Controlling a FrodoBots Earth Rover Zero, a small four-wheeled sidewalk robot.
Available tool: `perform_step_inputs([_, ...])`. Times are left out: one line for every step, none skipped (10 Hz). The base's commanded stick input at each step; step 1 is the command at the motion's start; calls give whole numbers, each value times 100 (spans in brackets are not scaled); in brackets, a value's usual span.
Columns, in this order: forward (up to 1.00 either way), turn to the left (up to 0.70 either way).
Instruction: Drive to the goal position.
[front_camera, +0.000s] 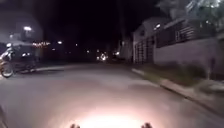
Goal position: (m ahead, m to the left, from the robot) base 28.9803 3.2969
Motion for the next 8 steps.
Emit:
perform_step_inputs([85, -18])
perform_step_inputs([85, 0])
perform_step_inputs([85, 0])
perform_step_inputs([85, 0])
perform_step_inputs([85, 0])
perform_step_inputs([85, 0])
perform_step_inputs([85, 0])
perform_step_inputs([85, 0])
